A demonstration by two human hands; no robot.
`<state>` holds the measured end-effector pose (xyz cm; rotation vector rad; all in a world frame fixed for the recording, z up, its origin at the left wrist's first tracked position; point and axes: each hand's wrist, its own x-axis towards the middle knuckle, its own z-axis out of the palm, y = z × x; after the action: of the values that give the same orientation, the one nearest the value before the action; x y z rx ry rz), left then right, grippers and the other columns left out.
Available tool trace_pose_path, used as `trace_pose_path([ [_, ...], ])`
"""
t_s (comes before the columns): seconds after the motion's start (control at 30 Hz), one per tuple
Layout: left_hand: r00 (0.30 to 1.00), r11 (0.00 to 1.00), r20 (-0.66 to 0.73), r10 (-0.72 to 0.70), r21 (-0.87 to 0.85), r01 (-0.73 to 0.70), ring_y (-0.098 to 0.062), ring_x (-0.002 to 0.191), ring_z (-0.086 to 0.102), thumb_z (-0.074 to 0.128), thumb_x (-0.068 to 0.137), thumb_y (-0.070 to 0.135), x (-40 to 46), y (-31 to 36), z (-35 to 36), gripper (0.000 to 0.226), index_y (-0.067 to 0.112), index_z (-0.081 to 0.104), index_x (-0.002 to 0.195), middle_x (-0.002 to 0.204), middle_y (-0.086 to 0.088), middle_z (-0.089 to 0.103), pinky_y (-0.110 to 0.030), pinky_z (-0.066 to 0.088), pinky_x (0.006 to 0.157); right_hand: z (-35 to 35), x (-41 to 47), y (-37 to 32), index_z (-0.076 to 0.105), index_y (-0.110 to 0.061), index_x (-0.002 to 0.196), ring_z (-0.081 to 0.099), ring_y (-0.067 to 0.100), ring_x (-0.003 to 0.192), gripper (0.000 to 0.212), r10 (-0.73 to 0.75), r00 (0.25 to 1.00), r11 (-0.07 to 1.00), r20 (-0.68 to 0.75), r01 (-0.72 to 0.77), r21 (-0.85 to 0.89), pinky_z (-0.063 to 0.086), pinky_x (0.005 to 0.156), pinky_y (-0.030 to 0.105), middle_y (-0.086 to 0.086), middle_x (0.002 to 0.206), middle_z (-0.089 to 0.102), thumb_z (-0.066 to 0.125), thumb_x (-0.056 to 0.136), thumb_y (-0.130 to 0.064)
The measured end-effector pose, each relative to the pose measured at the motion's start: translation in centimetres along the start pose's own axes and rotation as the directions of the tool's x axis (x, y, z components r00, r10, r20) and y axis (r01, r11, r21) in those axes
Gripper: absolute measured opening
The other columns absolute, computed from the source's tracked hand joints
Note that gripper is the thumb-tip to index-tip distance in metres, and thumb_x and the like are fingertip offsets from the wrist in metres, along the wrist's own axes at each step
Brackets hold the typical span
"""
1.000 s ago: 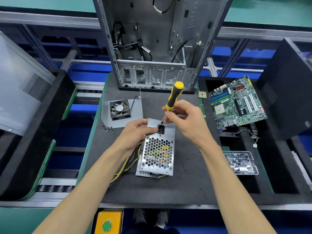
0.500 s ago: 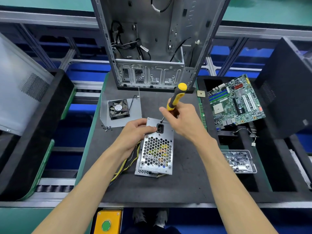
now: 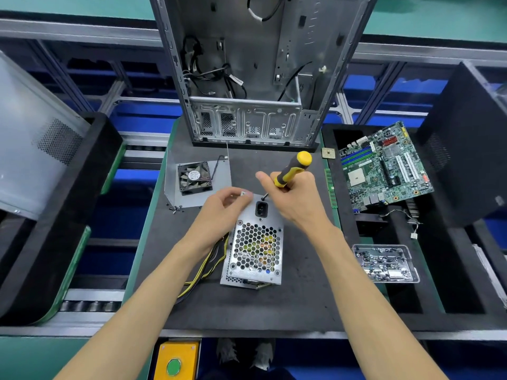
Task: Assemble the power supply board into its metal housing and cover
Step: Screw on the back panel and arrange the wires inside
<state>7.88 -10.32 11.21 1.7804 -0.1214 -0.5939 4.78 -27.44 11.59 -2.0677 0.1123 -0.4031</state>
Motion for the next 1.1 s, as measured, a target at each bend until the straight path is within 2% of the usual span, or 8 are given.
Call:
trace_pose_path([
  [0.13,0.878,0.893,-0.203,0.433,0.228,-0.387,-0.006,0.093,0.061,0.063,0.096,0.041,-0.6,3.1,0.0,0.021,0.025,0.064,0.108,0.101,0.006,0.066,-0.014,0.044,0.079,0.0,0.1,-0.3,0.028,-0.028,0.049,0.026,0.012,0.049,0.064,0.042,0.999,0.999,0.022,-0.042,-0.019,0.025,0.051,0.02,-0.01,0.042,0.03,0.069,0.098,-0.03],
  [0.27,0.704,0.657,-0.017,0.71,0.377,-0.653,-0.015,0.095,0.059,0.077,0.083,0.041,-1.8,7.0,0.8,0.045,0.015,0.062,0.115,0.102,-0.001,0.061,-0.022,0.047,0.084,-0.1,0.7,-0.6,0.037,-0.028,0.049,0.035,0.007,0.042,0.058,0.01,0.997,0.986,0.074,0.002,-0.165,0.027,0.045,0.017,-0.009,0.043,0.042,0.065,0.099,-0.03],
  [0.43,0.648,0.564,0.064,0.759,0.432,-0.704,-0.022,0.089,0.06,0.076,0.085,0.009,-2.0,8.8,2.0,0.016,0.003,0.067,0.096,0.093,-0.005,0.065,-0.04,0.049,0.083,-0.3,0.6,-1.6,0.037,-0.026,0.057,0.052,-0.003,0.051,0.038,0.036,0.992,0.974,0.125,-0.007,-0.225,0.036,0.045,0.013,-0.007,0.05,0.046,0.032,0.071,-0.061],
  [0.63,0.731,0.651,0.101,0.675,0.384,-0.655,-0.017,0.099,0.052,0.076,0.087,0.013,-1.9,9.0,1.1,0.032,0.015,0.073,0.119,0.099,-0.002,0.049,-0.025,0.043,0.094,-1.2,-0.5,-1.0,0.055,-0.024,0.084,0.044,0.012,0.056,0.011,-0.06,0.993,0.997,0.106,0.064,-0.043,0.038,0.051,0.022,-0.002,0.062,0.054,0.061,0.079,-0.032],
  [0.8,0.748,0.693,0.151,0.646,0.296,-0.657,-0.013,0.106,0.064,0.068,0.09,0.001,-2.1,9.2,0.6,0.065,0.019,0.046,0.149,0.101,0.005,0.064,-0.034,0.047,0.106,-1.5,-0.9,-0.6,0.062,-0.022,0.086,0.055,0.013,0.069,0.018,-0.103,0.988,0.992,0.114,0.111,-0.058,0.046,0.059,0.027,-0.002,0.076,0.058,0.067,0.088,-0.005],
  [0.9,0.751,0.702,0.184,0.634,0.269,-0.659,-0.012,0.111,0.065,0.061,0.092,0.001,-2.2,9.4,0.4,0.051,0.019,0.049,0.138,0.108,0.003,0.069,-0.037,0.051,0.102,-1.5,-0.9,-0.7,0.066,-0.014,0.084,0.061,0.019,0.068,0.011,-0.115,0.988,0.99,0.105,0.122,-0.066,0.054,0.062,0.039,0.001,0.076,0.06,0.066,0.092,-0.007],
  [1.0,0.693,0.624,0.145,0.706,0.335,-0.706,-0.014,0.104,0.061,0.072,0.089,0.008,-2.3,9.5,0.6,0.035,0.013,0.064,0.122,0.109,-0.004,0.061,-0.034,0.052,0.095,-1.8,-1.0,-1.2,0.057,-0.045,0.078,0.066,0.016,0.066,0.039,-0.119,0.99,0.992,0.076,0.122,-0.042,0.056,0.063,0.034,-0.013,0.071,0.063,0.069,0.09,-0.01],
  [1.1,0.653,0.587,0.065,0.755,0.378,-0.716,-0.015,0.095,0.056,0.077,0.087,0.013,-2.1,9.8,0.8,0.029,0.014,0.073,0.116,0.102,-0.005,0.055,-0.027,0.05,0.089,-1.7,-0.9,-1.0,0.062,-0.038,0.082,0.064,0.016,0.061,0.027,-0.103,0.991,0.994,0.087,0.106,-0.03,0.054,0.058,0.033,-0.014,0.07,0.062,0.073,0.093,-0.015],
])
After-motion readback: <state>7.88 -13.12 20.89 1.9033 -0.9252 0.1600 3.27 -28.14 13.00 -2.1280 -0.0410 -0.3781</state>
